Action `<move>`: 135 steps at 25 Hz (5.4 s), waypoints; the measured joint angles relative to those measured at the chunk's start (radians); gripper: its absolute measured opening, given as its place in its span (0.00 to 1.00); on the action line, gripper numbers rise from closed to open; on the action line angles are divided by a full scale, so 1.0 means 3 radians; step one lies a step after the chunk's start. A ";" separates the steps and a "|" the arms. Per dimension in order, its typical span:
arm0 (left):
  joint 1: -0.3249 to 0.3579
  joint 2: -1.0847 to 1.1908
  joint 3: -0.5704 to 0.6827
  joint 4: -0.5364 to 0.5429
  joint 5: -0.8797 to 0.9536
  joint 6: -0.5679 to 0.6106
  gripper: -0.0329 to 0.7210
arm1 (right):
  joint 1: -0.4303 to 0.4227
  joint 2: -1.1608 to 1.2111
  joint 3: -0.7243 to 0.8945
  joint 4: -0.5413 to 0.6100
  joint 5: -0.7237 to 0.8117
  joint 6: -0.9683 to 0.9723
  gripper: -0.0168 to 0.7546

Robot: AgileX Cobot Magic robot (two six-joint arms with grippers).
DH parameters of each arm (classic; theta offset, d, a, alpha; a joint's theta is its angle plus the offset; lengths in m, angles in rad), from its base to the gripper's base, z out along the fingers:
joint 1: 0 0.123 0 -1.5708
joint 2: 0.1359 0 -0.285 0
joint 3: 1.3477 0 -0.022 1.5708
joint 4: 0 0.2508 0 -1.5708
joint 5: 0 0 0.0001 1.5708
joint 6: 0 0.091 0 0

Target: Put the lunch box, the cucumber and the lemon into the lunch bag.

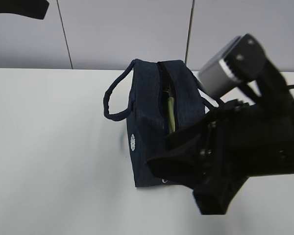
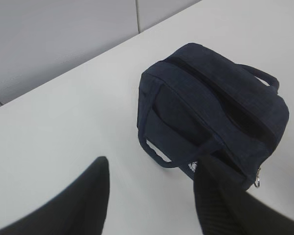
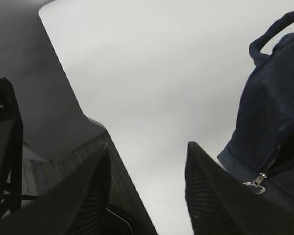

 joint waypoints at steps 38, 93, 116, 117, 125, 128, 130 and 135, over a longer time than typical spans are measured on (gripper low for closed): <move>-0.0002 -0.0623 0.0000 0.0575 0.0377 -0.0298 0.54 | 0.0113 0.1168 -0.0006 0.0624 -0.0976 0.1091 0.45; -0.0002 -0.0623 0.0000 0.0577 0.0573 -0.0340 0.52 | -0.0073 0.1817 -0.0077 0.0973 -0.1272 0.1091 0.59; -0.0002 -0.0623 0.0000 0.0519 0.0578 -0.0340 0.52 | -0.0073 0.1838 -0.0077 0.1061 -0.1336 0.1084 0.02; -0.0002 -0.0623 0.0000 0.0519 0.0578 -0.0340 0.52 | -0.0073 0.1838 -0.0077 0.1061 -0.1336 0.1084 0.02; -0.0002 -0.0623 0.0000 0.0519 0.0580 -0.0340 0.52 | -0.0073 0.1838 -0.0077 0.1065 -0.1180 0.1084 0.02; -0.0002 -0.0623 0.0000 0.0519 0.0580 -0.0340 0.52 | -0.0073 0.1838 -0.0077 0.1065 -0.1055 0.1084 0.02; -0.0002 -0.0623 0.0000 0.0519 0.0580 -0.0340 0.52 | -0.0073 0.1838 -0.0077 0.1065 -0.0980 0.1084 0.02; -0.0002 -0.0623 0.0000 0.0503 0.0580 -0.0340 0.52 | -0.0073 0.1744 -0.0077 0.1002 -0.0889 0.1084 0.02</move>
